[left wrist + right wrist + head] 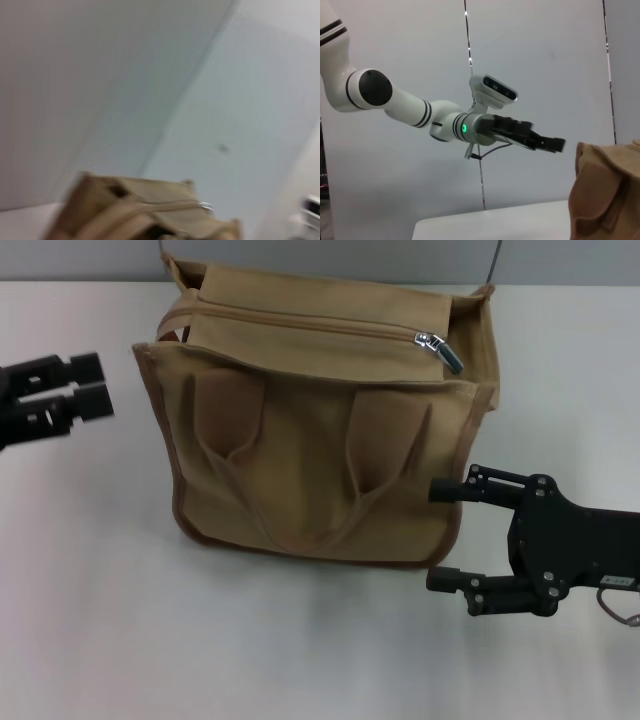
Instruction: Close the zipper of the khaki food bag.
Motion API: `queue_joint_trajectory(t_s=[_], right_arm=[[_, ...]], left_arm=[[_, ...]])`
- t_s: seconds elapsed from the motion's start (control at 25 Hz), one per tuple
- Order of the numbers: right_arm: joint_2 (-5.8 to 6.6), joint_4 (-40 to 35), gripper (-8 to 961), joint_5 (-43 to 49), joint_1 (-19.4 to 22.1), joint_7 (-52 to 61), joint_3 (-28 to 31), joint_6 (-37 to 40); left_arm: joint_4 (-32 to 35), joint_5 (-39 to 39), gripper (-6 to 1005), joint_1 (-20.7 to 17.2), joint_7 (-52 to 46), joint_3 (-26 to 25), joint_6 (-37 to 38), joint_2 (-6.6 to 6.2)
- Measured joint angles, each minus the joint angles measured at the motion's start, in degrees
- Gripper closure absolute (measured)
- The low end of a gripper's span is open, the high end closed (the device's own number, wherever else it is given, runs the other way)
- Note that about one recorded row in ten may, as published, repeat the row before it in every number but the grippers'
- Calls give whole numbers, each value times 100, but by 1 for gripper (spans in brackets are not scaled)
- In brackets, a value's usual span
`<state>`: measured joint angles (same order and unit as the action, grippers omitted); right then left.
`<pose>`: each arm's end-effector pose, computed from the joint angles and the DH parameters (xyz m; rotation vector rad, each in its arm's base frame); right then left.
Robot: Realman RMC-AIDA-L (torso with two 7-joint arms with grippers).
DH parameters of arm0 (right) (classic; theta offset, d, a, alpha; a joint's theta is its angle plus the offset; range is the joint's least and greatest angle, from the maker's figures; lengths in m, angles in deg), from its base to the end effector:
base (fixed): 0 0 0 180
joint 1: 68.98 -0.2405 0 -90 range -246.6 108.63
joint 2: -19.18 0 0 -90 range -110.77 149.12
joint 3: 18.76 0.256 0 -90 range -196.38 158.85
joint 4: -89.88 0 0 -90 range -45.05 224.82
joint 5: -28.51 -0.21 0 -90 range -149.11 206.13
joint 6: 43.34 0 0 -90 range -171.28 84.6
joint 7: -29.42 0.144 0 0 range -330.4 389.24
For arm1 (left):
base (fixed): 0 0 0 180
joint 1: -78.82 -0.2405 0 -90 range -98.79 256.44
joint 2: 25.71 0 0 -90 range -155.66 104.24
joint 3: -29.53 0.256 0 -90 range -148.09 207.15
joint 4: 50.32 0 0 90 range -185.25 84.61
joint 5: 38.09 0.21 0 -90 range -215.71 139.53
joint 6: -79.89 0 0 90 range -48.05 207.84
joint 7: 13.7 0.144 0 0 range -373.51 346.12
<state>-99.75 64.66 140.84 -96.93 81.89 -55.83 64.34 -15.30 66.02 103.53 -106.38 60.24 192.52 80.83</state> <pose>0.2526 0.2648 -0.0173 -2.8292 0.1565 1.1204 -0.2866 0.2888 0.1144 -2.6484 -0.8440 -1.1002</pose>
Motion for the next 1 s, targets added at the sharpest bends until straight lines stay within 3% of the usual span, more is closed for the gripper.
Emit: queue_joint_trajectory(t_s=[0.24,0.28,0.48,0.6,0.84,1.0], right_arm=[[-7,142,118,0,-29,54,-256,-218],[-7,188,118,0,-42,58,-293,-274],[-17,439,118,0,-143,50,-559,-682],[-23,570,118,0,-210,26,-692,-881],[-46,793,118,0,-370,-2,-918,-1209],[-48,834,118,-22,-403,-4,-935,-1245]], left_arm=[[-47,17,250,4,525,663,136,135],[-188,18,241,-17,1057,969,115,306],[-454,48,213,-143,2220,1318,-170,660],[-602,257,213,-193,2672,1352,-500,801],[-738,722,213,-181,2942,1360,-806,960],[-739,755,213,-183,2948,1364,-820,978]])
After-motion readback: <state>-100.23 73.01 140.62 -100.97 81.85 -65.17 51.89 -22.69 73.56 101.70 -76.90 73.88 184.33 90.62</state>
